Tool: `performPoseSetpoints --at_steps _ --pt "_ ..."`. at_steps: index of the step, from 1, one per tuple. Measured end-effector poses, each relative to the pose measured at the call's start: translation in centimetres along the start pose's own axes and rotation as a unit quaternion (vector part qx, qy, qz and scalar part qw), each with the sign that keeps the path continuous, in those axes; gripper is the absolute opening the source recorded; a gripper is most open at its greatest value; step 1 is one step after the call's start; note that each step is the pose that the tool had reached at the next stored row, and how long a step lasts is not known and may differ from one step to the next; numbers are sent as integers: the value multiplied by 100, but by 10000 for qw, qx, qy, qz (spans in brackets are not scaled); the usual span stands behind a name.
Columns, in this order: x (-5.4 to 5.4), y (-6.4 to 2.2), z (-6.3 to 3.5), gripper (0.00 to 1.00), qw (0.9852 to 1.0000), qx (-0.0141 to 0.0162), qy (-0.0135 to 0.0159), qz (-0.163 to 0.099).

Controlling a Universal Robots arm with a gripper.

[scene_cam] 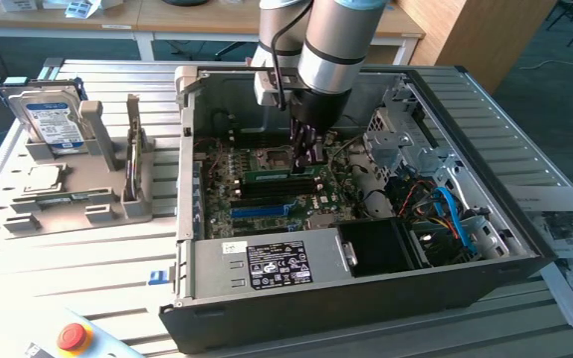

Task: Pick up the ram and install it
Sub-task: 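Insert the ram into the slot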

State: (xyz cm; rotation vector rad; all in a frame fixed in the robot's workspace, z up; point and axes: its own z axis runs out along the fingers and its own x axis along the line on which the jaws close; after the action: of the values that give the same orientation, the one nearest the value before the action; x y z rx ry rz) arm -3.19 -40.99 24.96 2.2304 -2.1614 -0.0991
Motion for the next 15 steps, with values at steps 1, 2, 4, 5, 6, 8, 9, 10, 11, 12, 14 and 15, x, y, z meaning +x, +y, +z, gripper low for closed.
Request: performPoseSetpoints --at_steps 1,2,4,5,6,8,9,10,11,12,14,15 --pt "2 0 1 12 10000 0 -1 1" --pt "7 0 2 12 10000 1 -2 0" --pt "23 1 0 12 10000 0 -1 0" --pt "31 1 0 12 10000 0 -1 0" --pt "40 1 0 12 10000 0 -1 0" --pt "57 2 0 12 10000 0 -1 0" --pt "65 2 -1 12 10000 0 -1 0" --pt "74 2 -1 12 10000 0 -1 0" --pt "82 2 -1 12 10000 0 -1 0" --pt "89 3 -1 12 10000 0 -1 0" --pt "99 4 -1 12 10000 0 -1 1" --pt "99 4 -1 12 10000 1 -1 1"
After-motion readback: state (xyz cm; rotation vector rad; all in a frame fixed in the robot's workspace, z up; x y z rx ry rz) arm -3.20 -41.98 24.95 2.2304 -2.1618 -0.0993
